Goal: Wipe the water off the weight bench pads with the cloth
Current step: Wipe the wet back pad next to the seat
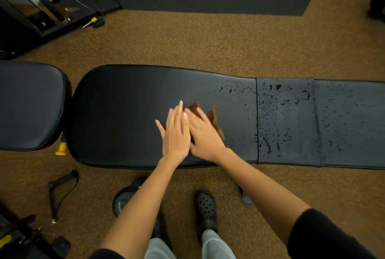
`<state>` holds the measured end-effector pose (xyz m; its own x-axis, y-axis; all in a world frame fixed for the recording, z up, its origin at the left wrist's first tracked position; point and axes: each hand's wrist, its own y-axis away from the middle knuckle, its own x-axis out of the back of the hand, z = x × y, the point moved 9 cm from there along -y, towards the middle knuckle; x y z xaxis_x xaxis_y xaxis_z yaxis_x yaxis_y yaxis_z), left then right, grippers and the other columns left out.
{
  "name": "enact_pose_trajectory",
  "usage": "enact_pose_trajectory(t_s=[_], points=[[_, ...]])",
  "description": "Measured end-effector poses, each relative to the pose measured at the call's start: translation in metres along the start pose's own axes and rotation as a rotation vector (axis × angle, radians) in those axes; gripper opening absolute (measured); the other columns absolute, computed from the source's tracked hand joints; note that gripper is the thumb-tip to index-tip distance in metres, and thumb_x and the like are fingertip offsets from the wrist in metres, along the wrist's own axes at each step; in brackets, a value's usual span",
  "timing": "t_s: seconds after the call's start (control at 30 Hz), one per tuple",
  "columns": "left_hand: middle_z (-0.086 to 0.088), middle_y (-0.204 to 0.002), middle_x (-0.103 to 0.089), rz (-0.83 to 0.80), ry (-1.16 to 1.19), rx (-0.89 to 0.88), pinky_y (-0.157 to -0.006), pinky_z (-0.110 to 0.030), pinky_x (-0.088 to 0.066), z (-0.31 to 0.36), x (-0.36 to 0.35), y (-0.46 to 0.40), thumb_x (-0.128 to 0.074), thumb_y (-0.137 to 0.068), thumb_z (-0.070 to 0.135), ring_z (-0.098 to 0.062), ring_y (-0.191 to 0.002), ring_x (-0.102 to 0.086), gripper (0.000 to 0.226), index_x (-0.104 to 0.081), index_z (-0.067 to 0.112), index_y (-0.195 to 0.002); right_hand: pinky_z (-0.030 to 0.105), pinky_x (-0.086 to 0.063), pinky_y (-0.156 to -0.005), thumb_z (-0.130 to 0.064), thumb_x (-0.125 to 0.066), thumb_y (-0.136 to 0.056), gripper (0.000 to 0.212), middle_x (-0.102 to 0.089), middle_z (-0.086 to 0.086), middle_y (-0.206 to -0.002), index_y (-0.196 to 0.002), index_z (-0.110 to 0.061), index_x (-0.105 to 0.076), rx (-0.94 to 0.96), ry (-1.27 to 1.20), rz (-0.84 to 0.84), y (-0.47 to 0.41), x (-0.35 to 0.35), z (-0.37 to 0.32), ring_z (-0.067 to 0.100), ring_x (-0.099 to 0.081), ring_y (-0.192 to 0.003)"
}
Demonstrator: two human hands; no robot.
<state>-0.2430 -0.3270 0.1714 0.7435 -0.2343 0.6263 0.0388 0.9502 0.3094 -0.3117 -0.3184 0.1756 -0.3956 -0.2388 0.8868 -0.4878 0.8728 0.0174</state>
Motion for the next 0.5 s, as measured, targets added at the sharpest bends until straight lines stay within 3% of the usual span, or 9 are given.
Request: enact_pose_trajectory(t_s=[0.1, 0.23, 0.37, 0.5], points=[[0.006, -0.159, -0.016, 0.001, -0.024, -0.030, -0.117, -0.041, 0.016, 0.004, 0.000, 0.000, -0.012, -0.102, 0.041, -0.004, -0.146, 0.001, 0.052, -0.015, 0.028, -0.152, 0.044, -0.009, -0.122, -0.034, -0.045, -0.098, 0.052, -0.042, 0.004, -0.151, -0.146, -0.014, -0.040, 0.151, -0.068, -0.134, 0.035, -0.014, -0.020, 0.016, -0.023, -0.146], [0.007, -0.159, -0.012, -0.104, -0.125, -0.118, -0.119, -0.043, 0.010, 0.014, -0.013, -0.002, -0.013, -0.102, 0.041, -0.007, -0.146, 0.004, 0.051, -0.014, 0.029, -0.152, 0.047, -0.011, -0.121, -0.042, -0.035, -0.103, 0.052, -0.037, 0.003, -0.153, -0.148, -0.017, -0.037, 0.226, 0.092, -0.208, 0.073, -0.010, 0.000, 0.016, -0.020, -0.147], [0.008, -0.160, -0.010, -0.188, -0.183, -0.113, -0.119, -0.044, 0.008, 0.017, -0.025, -0.002, -0.013, -0.103, 0.038, -0.008, -0.146, 0.007, 0.050, -0.014, 0.027, -0.152, 0.051, -0.010, -0.120, -0.050, -0.036, -0.100, 0.062, -0.028, 0.004, -0.158, -0.151, -0.015, -0.031, 0.068, 0.291, -0.079, 0.074, 0.015, 0.037, 0.019, -0.016, -0.148], [0.010, -0.160, -0.005, -0.208, -0.272, -0.086, -0.118, -0.047, 0.008, 0.013, -0.028, -0.001, -0.011, -0.103, 0.037, -0.008, -0.146, 0.009, 0.050, -0.013, 0.025, -0.152, 0.051, -0.008, -0.121, -0.047, -0.037, -0.099, 0.060, -0.033, 0.003, -0.156, -0.148, -0.013, -0.037, -0.135, 0.238, 0.022, 0.056, 0.021, 0.036, 0.018, -0.018, -0.148]])
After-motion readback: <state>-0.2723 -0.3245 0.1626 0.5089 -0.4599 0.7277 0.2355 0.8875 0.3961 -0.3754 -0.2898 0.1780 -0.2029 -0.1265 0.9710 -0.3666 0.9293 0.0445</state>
